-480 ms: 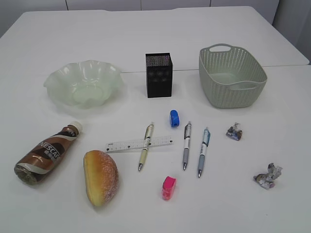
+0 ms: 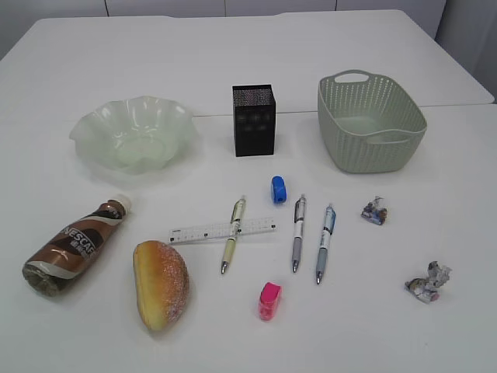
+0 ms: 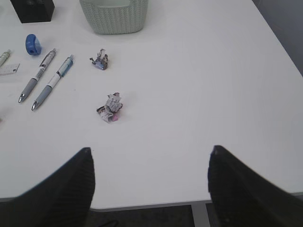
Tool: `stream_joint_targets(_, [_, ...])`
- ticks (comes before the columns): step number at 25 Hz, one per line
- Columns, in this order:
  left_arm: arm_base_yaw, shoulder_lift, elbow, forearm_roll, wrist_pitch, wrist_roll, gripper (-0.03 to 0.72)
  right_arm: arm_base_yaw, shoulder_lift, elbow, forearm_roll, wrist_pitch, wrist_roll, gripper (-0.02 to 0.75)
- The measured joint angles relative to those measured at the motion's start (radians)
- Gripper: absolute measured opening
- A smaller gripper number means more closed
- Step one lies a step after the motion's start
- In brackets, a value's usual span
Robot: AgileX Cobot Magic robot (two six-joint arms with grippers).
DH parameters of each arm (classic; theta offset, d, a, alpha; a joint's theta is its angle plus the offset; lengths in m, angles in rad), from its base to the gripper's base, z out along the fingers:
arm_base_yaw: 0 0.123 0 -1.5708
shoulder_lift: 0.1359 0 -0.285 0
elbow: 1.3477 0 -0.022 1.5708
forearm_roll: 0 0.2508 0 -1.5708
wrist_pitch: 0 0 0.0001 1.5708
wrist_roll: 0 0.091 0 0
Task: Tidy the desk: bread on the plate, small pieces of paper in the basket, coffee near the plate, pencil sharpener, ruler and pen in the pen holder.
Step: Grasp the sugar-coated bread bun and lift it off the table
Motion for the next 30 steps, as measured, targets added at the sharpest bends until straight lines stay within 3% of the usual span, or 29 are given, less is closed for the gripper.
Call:
stream_joint_targets(19, [0.000,0.000,0.000,0.000,0.000,0.000,0.253,0.000,0.000,0.000,0.000,0.000,0.000,0.574])
stream_joint_targets(26, [0.000,0.070,-0.004,-0.005,0.011,-0.019,0.347,0.000,0.000,0.000,0.000,0.000,0.000,0.574])
stream_joint_targets(30, [0.000,0.146,-0.075,-0.025,0.019,-0.023,0.413,0.000,0.000,0.000,0.000,0.000,0.000,0.574])
